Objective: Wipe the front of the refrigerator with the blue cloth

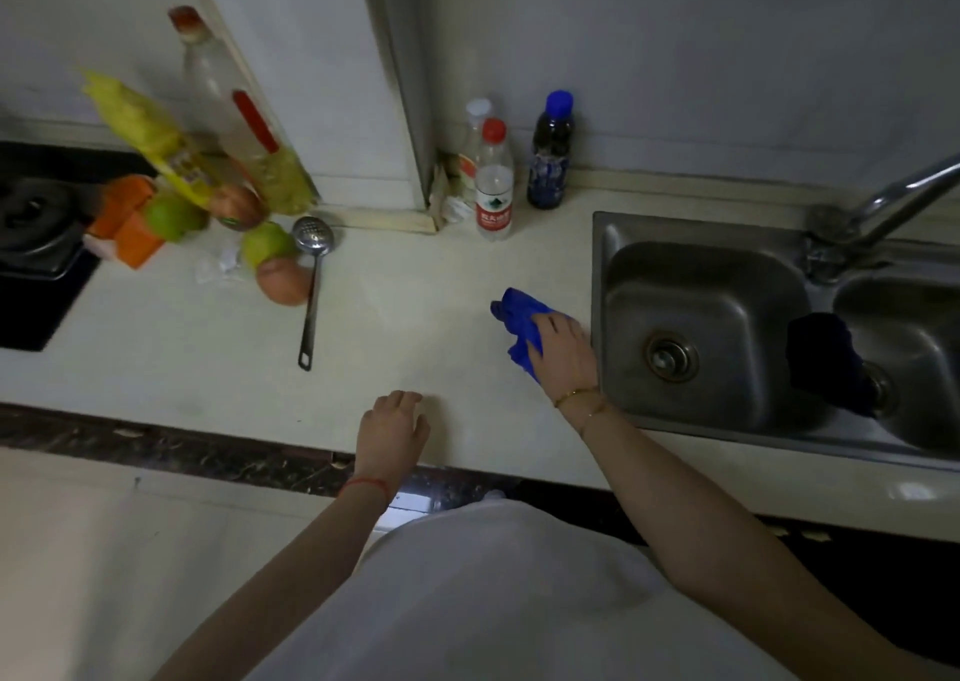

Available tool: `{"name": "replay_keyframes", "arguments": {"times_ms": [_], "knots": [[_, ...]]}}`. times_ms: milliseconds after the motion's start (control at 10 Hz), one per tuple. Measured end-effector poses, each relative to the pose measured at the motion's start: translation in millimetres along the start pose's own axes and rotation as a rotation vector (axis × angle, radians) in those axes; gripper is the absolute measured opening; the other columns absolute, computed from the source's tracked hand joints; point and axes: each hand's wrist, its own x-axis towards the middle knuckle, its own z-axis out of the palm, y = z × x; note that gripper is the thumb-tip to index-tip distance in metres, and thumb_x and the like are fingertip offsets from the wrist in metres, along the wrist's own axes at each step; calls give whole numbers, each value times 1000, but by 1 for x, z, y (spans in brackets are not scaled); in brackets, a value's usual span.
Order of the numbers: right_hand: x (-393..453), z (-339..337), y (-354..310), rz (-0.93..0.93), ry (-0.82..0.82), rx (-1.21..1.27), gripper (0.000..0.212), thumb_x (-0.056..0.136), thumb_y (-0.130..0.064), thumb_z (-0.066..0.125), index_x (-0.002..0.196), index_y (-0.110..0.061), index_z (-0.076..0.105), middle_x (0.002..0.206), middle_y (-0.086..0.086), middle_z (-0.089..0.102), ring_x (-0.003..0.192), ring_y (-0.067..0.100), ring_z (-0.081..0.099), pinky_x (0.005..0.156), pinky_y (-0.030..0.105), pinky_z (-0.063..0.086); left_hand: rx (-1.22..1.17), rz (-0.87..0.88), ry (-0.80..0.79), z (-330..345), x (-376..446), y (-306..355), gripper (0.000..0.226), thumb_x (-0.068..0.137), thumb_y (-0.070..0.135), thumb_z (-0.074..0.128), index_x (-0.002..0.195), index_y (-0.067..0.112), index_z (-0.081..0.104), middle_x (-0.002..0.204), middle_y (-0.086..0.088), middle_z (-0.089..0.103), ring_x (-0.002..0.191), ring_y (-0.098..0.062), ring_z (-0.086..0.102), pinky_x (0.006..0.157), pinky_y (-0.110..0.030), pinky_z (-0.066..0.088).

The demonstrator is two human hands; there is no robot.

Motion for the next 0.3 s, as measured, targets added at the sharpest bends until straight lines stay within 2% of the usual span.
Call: {"name": "replay_keyframes", "arguments": {"times_ms": [100, 200, 300], "knots": [[-3, 19, 5, 22, -117, -56, 37, 94, -22, 50, 128, -8, 49, 129, 14, 53, 113, 27, 50, 97, 34, 41, 48, -13, -46, 7, 1, -4, 31, 83, 14, 66, 113, 5, 67, 111, -17, 68, 98, -40, 64, 80, -45, 53], [-12, 25, 13, 8, -185, -20, 44, 94, -37, 51, 131, -12, 48, 131, 10, 50, 115, 24, 48, 98, 33, 41, 53, -27, -72, 13, 0, -5, 32, 85, 17, 63, 115, 7, 65, 115, -15, 65, 101, -39, 63, 81, -45, 52], [-21, 16, 19, 48, -142, 139, 52, 92, -44, 53, 134, -15, 46, 134, 6, 49, 120, 23, 46, 106, 35, 38, 61, -46, -89, 14, 2, -2, 36, 91, 21, 56, 125, 10, 60, 125, -12, 61, 111, -34, 58, 90, -43, 49]]}}
